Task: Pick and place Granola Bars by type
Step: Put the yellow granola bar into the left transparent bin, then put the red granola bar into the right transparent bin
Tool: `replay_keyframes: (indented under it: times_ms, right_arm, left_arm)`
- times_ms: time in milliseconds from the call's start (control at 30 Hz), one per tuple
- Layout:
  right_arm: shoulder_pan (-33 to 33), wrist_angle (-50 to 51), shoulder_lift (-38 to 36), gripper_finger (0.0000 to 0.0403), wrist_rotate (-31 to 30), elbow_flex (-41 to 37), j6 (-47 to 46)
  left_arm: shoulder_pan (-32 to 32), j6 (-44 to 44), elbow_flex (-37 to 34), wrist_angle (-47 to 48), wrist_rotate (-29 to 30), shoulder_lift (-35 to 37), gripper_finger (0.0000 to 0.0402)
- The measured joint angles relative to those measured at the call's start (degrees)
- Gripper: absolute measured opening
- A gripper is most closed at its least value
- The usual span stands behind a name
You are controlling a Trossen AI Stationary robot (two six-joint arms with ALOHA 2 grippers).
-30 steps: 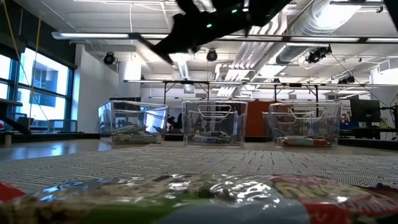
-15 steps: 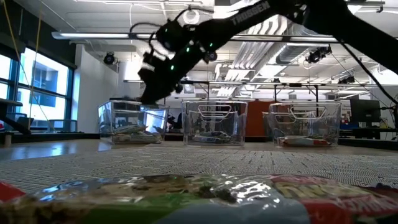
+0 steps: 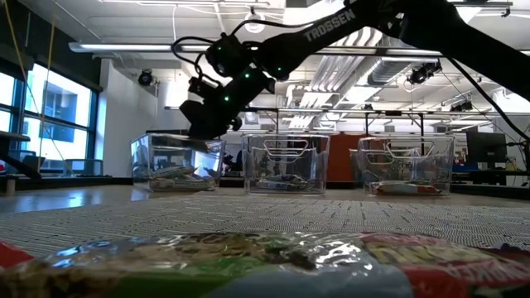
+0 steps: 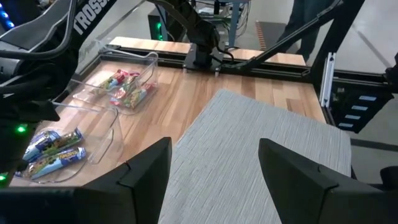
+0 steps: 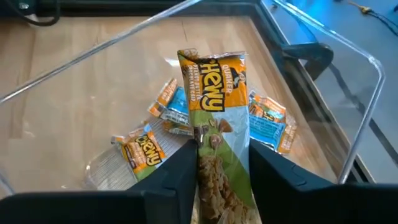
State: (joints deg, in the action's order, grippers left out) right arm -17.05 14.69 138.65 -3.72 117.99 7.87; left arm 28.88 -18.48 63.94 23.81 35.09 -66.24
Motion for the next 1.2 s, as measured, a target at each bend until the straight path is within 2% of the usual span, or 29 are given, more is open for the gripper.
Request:
replay_keyframes:
  times_ms: [300,400,633,733,833,1000,1100,1200]
  right_arm:
    - [0.1,-2.2,0.0,0.0165,0.6,0.0,0.0]
    - [1.2,0.4,-0.2,0.0173,0.7,2.2,0.8]
    - [6.8,24.0,-7.4,0.0165,-0.5,12.7,8.0]
    - [9.9,33.4,-10.9,0.0158,-0.9,14.3,8.3]
    - [13.1,40.8,-14.8,0.0153,-4.6,14.3,9.0]
    - [17.6,51.2,-22.3,0.015,-12.8,14.4,6.2]
    - [19.6,56.2,-26.2,0.0151,-12.8,14.3,2.4]
    - [21.1,58.9,-30.1,0.015,-12.3,14.3,-0.8]
  left_arm:
    - [0.0,-1.5,0.0,-0.1,0.0,0.0,0.0233]
    - [0.0,-1.5,0.0,-0.1,0.0,0.0,0.0233]
    - [0.0,-3.9,0.0,0.4,0.0,0.0,0.0233]
    - [0.0,-4.0,0.1,0.4,0.0,0.0,0.0233]
    - [0.0,-4.5,0.1,0.4,0.0,0.0,0.0233]
    - [0.0,-7.6,0.1,0.4,-3.4,-0.5,0.0233]
    - [0.0,-11.5,0.2,-0.1,-6.0,-1.6,0.0233]
    - [0.0,-13.3,0.2,0.2,-6.2,-3.4,0.0233]
